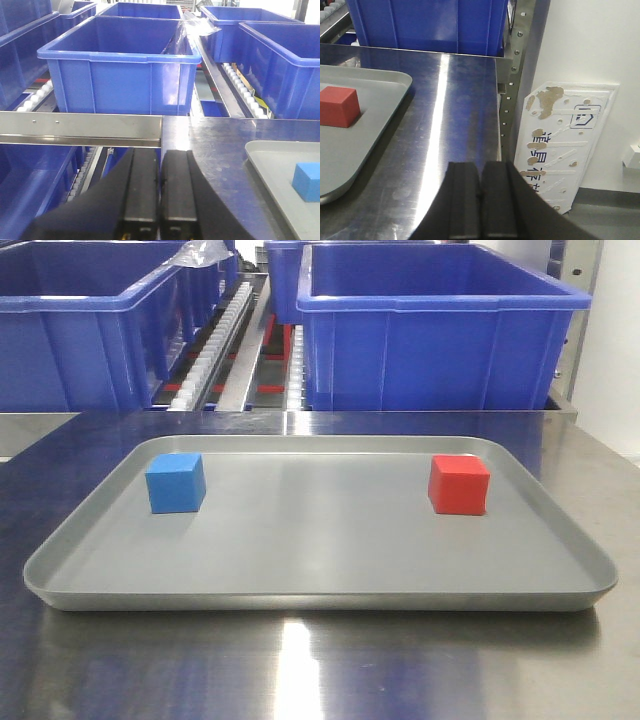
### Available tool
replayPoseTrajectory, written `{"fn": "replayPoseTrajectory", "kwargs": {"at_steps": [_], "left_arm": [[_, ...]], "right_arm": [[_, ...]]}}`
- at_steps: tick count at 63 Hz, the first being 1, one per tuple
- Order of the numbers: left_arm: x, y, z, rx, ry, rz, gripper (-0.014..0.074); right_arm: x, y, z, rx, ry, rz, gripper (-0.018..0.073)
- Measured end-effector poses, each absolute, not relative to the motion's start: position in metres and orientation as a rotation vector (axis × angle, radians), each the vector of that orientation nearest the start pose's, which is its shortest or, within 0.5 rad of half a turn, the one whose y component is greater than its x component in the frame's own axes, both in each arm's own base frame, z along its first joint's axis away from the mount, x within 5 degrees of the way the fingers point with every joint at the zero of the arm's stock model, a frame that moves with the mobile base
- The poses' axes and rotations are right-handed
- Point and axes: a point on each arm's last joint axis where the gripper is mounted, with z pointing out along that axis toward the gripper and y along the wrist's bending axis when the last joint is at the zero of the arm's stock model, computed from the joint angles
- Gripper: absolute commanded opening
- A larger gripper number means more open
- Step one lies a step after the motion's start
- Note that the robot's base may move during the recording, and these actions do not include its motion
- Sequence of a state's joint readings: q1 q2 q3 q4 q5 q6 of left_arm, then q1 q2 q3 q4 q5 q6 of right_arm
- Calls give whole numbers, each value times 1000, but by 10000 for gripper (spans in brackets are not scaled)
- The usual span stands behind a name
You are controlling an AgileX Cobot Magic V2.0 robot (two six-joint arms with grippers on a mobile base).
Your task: Sort and place red and blue blocks on shelf
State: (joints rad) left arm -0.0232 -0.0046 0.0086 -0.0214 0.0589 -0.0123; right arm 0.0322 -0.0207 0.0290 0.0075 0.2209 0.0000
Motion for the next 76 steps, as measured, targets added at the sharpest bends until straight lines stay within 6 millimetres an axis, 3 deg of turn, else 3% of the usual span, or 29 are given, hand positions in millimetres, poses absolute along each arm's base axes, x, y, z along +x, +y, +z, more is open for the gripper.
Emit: {"fn": "replayPoseTrajectory", "kwargs": {"at_steps": [61,76], "left_arm": [[56,-1,205,-7,1547,-46,126],[56,-1,205,-7,1547,-46,126]], "right_arm": [[55,2,185,-23,1715,31,49],[52,2,216,-18,1718,39,49]]}}
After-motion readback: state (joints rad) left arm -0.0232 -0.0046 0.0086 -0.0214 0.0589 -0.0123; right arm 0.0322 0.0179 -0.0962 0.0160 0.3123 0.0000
